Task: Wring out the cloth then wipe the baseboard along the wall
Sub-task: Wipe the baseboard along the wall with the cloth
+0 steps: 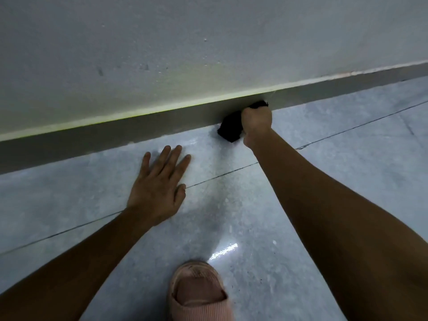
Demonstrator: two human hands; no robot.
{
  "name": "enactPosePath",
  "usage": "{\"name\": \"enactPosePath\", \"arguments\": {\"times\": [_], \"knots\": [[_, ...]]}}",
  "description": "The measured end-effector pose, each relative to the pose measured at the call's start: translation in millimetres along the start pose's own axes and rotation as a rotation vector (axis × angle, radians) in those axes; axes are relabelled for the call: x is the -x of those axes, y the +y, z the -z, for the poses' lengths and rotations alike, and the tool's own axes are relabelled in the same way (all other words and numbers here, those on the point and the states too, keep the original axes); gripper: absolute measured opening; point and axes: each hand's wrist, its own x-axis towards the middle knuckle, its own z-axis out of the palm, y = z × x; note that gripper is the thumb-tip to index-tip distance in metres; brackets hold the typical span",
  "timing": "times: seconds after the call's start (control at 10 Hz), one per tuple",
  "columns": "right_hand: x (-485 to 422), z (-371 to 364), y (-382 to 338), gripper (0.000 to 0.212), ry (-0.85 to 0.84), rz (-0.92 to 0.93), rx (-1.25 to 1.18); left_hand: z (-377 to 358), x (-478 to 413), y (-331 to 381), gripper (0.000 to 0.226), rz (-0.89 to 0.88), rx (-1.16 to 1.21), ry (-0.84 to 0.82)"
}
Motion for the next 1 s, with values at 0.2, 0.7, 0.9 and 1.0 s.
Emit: {"name": "enactPosePath", "arguments": {"times": [0.2,0.7,0.9,1.0], "knots": [[-24,11,-12,0.029,0.206,0.134,0.059,1,-14,8,0.067,-0.035,-0.001,-0.055],[-22,12,-12,0.037,0.102,0.021,0.086,2,-13,9,0.069,-0.037,-0.010,-0.074],[-3,3,-12,0.010,0.004,-0.053,0.057,3,-14,7,0.069,-0.035,0.017,-0.081],[3,-6,-1,0.030,0.014,-0.026,0.041,1,-9,10,0.071,0.004,0.007,-0.048]]}}
